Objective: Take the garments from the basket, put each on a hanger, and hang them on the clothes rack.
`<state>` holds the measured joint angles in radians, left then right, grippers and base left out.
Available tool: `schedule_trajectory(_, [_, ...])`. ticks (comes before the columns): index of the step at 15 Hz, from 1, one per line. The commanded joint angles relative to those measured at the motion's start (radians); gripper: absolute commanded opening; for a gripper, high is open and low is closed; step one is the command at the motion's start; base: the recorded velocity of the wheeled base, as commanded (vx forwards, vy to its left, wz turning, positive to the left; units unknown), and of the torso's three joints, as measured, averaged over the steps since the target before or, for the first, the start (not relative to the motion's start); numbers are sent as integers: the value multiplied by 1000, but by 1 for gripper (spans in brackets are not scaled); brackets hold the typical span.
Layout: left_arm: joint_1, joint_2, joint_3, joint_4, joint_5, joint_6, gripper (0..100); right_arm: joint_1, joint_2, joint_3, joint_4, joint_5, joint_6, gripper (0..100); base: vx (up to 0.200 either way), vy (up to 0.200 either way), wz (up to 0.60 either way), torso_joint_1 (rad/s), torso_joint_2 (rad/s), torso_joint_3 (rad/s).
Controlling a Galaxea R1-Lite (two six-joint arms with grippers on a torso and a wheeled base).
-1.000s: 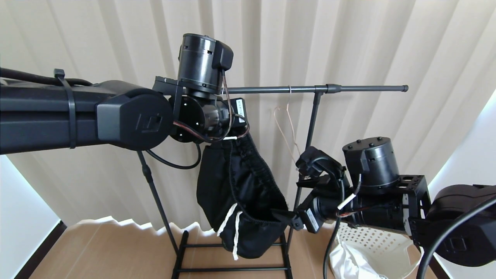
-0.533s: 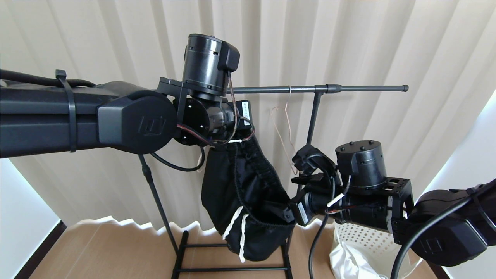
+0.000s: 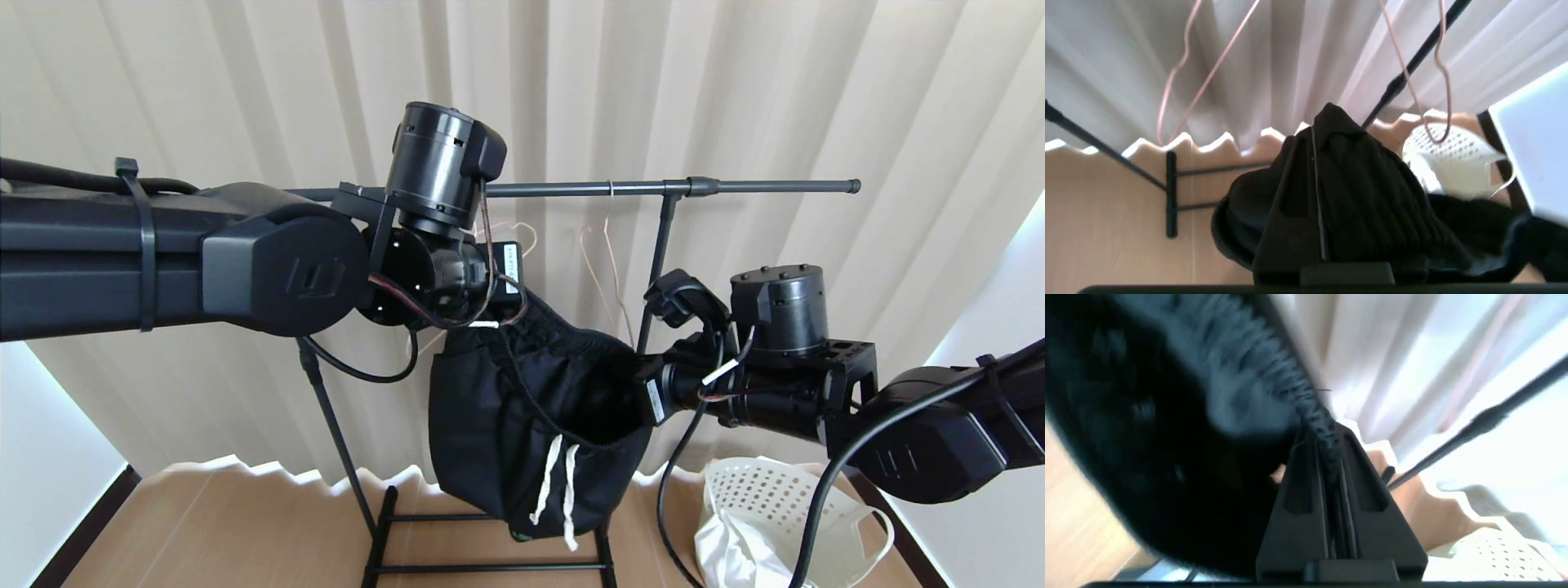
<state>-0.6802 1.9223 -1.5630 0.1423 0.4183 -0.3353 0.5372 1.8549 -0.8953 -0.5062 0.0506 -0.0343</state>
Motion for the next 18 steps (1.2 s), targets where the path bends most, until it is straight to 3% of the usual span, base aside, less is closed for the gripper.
schedule_trajectory(1, [5, -17, 63, 2, -3, 1, 0, -26, -3, -25, -2, -9, 2, 0, 0, 0, 0, 0, 0, 0])
schedule_trajectory(7, [37, -32, 299, -43, -6, 62, 0, -37, -6, -63, 0, -52, 53, 0, 0, 0, 0, 0, 0, 0])
schedule_trajectory(8, [48, -37, 322, -55, -7, 81, 100, -37, -6, -63, 1, -54, 53, 0, 0, 0, 0, 0, 0, 0])
schedule_trajectory(11, [76, -69, 370, -58, -46, 124, 100, -37, -6, -62, 1, -63, 53, 0, 0, 0, 0, 0, 0, 0])
schedule_trajectory(13, [151, -149, 451, -56, -202, 254, 100, -36, -5, -60, 5, -75, 51, 0, 0, 0, 0, 0, 0, 0])
schedule_trajectory(16, [265, -180, 494, -58, -368, 409, 100, -36, -5, -56, 8, -75, 51, 0, 0, 0, 0, 0, 0, 0])
schedule_trajectory(18, [327, -174, 488, -58, -415, 495, 100, -36, -6, -53, 9, -75, 50, 0, 0, 0, 0, 0, 0, 0])
